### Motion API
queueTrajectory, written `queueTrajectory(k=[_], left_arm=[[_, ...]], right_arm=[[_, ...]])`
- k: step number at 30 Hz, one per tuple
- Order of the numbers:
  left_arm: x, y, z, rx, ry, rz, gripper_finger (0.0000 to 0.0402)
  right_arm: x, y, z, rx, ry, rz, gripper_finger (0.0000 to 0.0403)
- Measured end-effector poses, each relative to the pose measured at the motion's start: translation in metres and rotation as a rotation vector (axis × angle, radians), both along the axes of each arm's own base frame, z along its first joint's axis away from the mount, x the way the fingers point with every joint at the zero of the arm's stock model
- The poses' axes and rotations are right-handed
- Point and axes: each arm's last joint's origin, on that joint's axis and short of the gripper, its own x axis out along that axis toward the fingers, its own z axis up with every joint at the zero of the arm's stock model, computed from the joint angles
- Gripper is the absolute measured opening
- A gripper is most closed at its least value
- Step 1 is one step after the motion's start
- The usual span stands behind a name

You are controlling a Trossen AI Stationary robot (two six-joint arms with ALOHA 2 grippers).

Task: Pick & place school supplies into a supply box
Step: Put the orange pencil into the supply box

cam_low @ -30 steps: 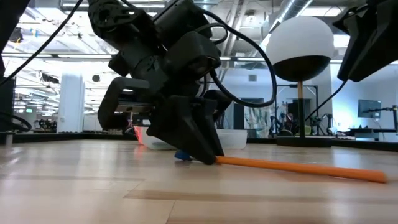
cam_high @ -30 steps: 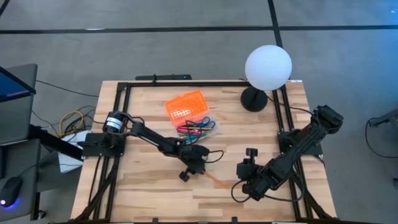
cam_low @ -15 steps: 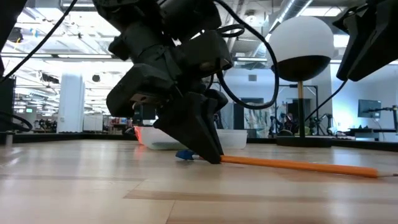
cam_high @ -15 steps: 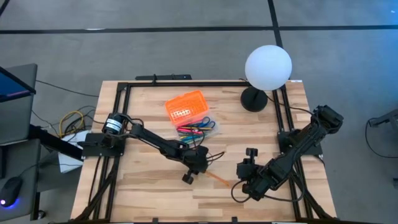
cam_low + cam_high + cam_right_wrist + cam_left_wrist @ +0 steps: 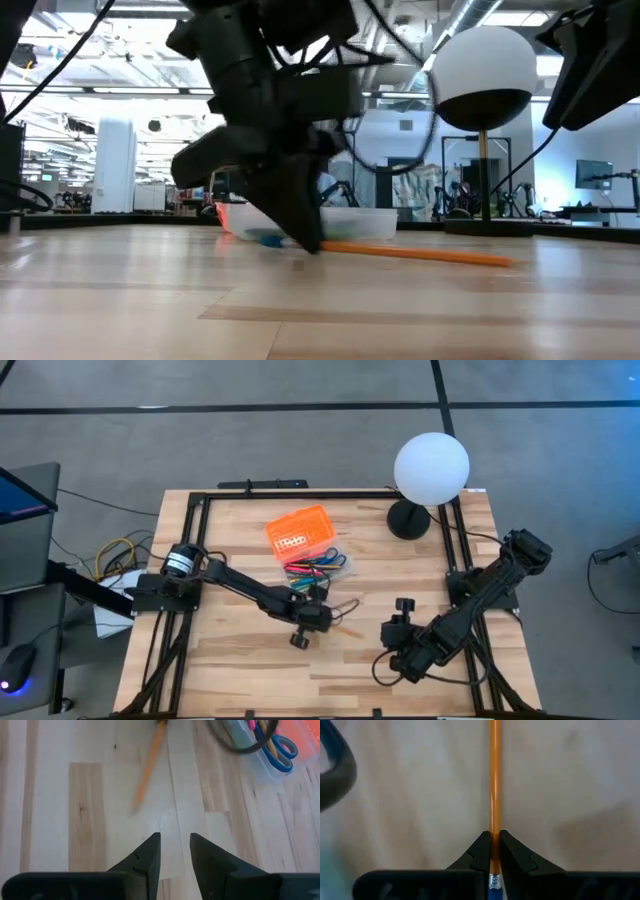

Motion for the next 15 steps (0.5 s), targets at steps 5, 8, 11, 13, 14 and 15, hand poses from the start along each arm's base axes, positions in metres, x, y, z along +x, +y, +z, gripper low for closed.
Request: queueTrajectory(k=[5, 8, 11, 13, 14, 15], left_arm=[[-0.007, 0.006, 0.023, 0.084, -0.033, 0.058, 0.0016], [-0.008, 0.005, 0.034, 0.08, -0.067, 0.061, 0.0015], [-0.009, 0.005, 0.046, 0.067, -0.104, 0.06, 0.0015], [-0.011, 0.006, 0.054, 0.073, -0.13, 0.068, 0.0015], [-0.012, 0.008, 0.058, 0.089, -0.141, 0.082, 0.0015], [-0.013, 0.011, 0.061, 0.114, -0.148, 0.101, 0.0015]], right_arm=[[-0.004, 0.004, 0.0, -0.002, 0.002, 0.02, 0.0098], [-0.006, 0.006, 0.0, -0.01, -0.007, 0.028, 0.0098], [-0.007, 0.008, 0.0, -0.021, -0.018, 0.033, 0.0098], [-0.008, 0.008, 0.0, -0.021, -0.018, 0.036, 0.0098], [-0.008, 0.008, 0.0, -0.021, -0.018, 0.036, 0.0098], [-0.008, 0.008, 0.0, -0.021, -0.018, 0.036, 0.0098]])
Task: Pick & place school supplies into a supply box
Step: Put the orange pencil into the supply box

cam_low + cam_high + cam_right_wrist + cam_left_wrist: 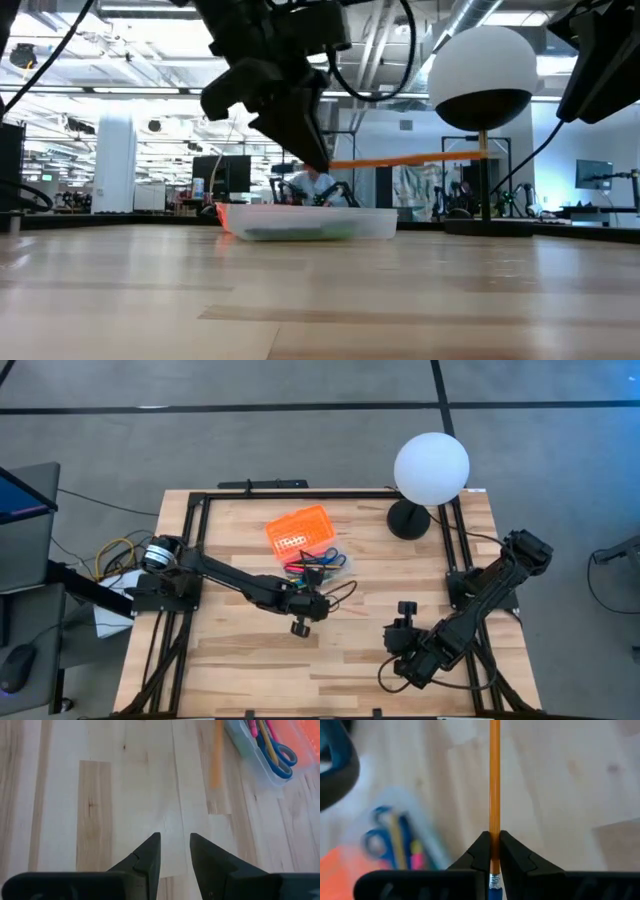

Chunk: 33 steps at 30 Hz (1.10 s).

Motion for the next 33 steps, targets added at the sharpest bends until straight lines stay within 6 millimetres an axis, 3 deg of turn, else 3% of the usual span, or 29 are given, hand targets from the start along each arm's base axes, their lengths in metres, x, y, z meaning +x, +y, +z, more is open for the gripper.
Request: queueTrajectory(k=[4, 9, 14, 18, 22, 33], left_arm=[[-0.005, 0.018, 0.01, 0.096, -0.021, 0.16, 0.0015], [-0.01, 0.056, 0.008, 0.174, 0.013, 0.416, 0.0015], [-0.018, 0.093, -0.004, 0.144, 0.069, 0.542, 0.0016], [-0.025, 0.111, -0.016, 0.107, 0.104, 0.577, 0.0017], [-0.026, 0.117, -0.025, 0.056, 0.107, 0.541, 0.0017], [-0.024, 0.108, -0.027, 0.029, 0.118, 0.443, 0.0017]], right_arm=[[0.0, 0.0, 0.0, -0.003, -0.003, -0.001, 0.0098], [0.0, 0.0, 0.0, -0.004, -0.005, -0.001, 0.0098], [0.0, 0.0, 0.0, -0.002, -0.007, -0.001, 0.0098], [0.0, 0.0, 0.0, 0.001, -0.008, -0.006, 0.0098], [0.0, 0.0, 0.0, 0.008, -0.011, -0.02, 0.0098], [0.0, 0.0, 0.0, 0.005, -0.013, -0.021, 0.0098]])
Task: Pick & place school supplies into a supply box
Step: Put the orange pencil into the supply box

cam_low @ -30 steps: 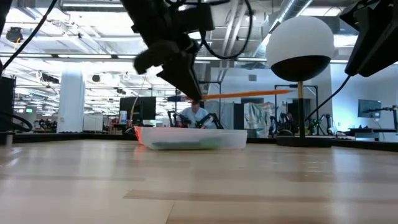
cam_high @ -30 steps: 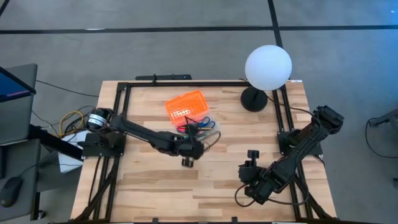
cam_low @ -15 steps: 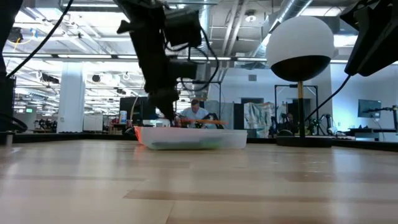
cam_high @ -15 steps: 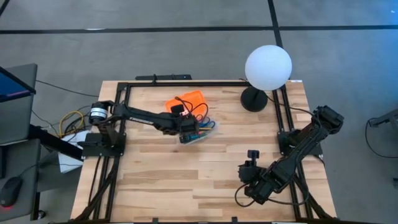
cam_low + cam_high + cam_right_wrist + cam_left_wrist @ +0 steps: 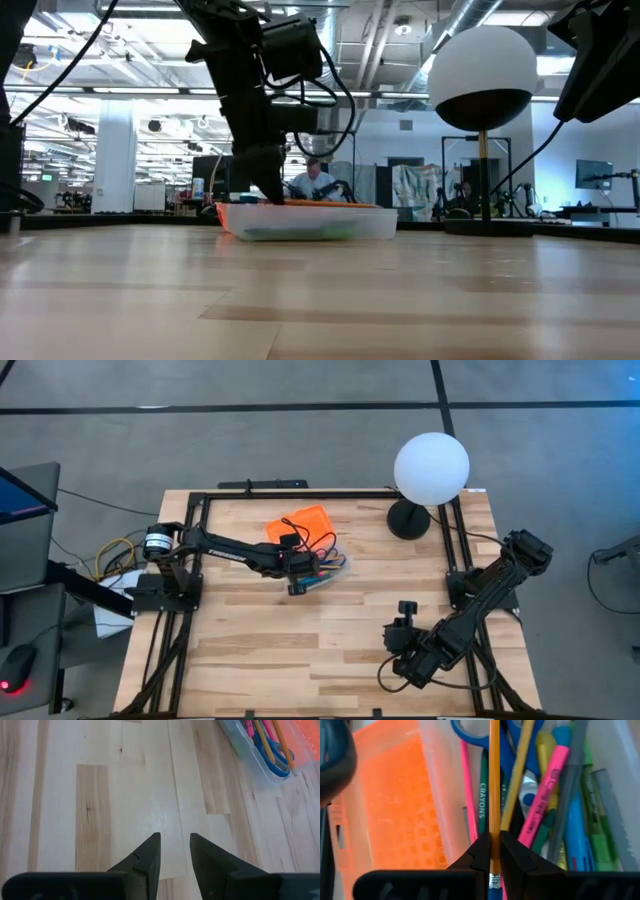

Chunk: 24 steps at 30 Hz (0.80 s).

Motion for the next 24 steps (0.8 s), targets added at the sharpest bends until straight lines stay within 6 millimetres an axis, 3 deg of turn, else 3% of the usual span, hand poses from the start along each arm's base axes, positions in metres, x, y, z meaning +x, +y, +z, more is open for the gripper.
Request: queueTrajectory(k=[14, 24], left_arm=[[-0.0061, -0.0015, -0.0025, -0.004, 0.074, -0.013, 0.002], [-0.006, -0.0014, -0.0023, 0.009, 0.085, -0.039, 0.006]], right_arm=[[0.0, 0.0, 0.0, 0.0, 0.0, 0.0, 0.0098], [0.0002, -0.0002, 0.0002, -0.009, -0.007, 0.0, 0.0098]])
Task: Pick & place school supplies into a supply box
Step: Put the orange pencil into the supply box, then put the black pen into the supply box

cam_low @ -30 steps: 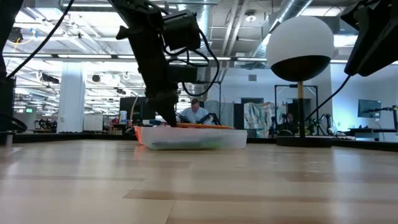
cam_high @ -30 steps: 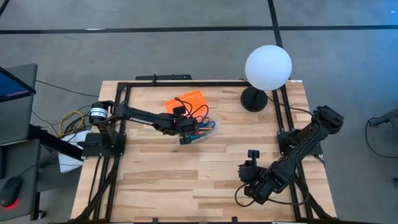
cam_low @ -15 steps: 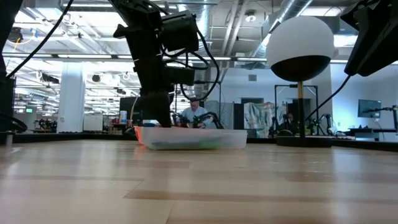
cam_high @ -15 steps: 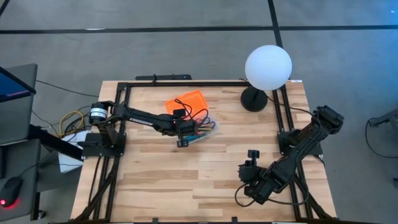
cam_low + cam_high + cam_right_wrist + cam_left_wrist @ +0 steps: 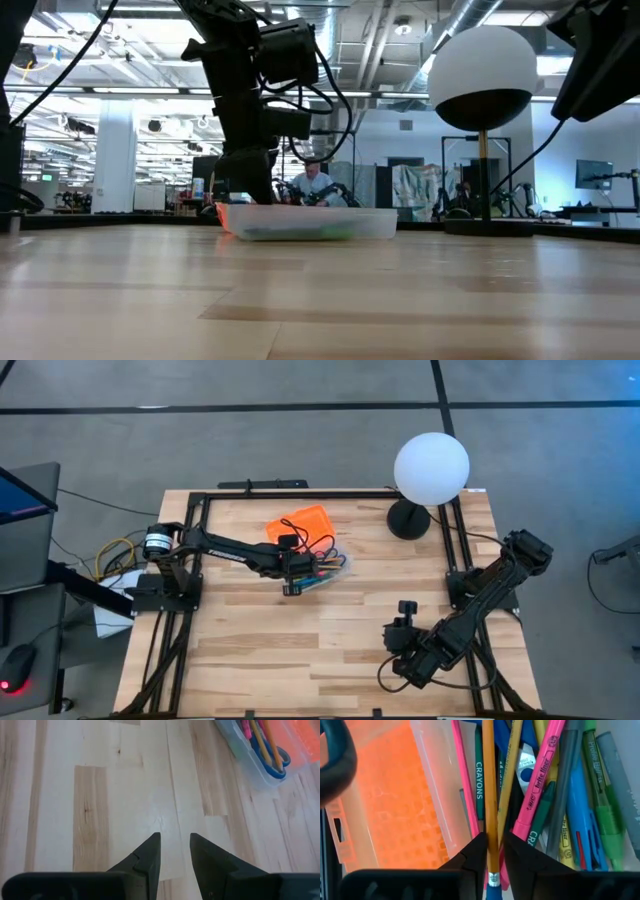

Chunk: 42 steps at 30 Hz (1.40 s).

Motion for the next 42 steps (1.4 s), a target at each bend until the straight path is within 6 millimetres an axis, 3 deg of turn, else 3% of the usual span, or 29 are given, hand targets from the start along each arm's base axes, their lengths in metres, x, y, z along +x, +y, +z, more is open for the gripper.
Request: queueTrajectory(k=[14, 24, 32, 42], left_arm=[[0.0035, -0.0013, 0.0009, -0.019, -0.017, -0.062, 0.0109], [0.0039, 0.0012, 0.001, -0.024, -0.021, -0.064, 0.01], [0.008, -0.0021, 0.0015, -0.129, -0.066, -0.118, 0.0094], [0.0079, 0.0005, 0.0027, -0.011, -0.059, -0.08, 0.0093]], right_arm=[[0.0001, 0.0, 0.0, -0.006, -0.001, 0.003, 0.0098], [0.0001, 0.0, 0.0, -0.006, -0.001, 0.003, 0.0098], [0.0001, 0.0, 0.0, -0.006, -0.001, 0.003, 0.0098], [0.0001, 0.0, 0.0, -0.006, -0.001, 0.003, 0.0098]])
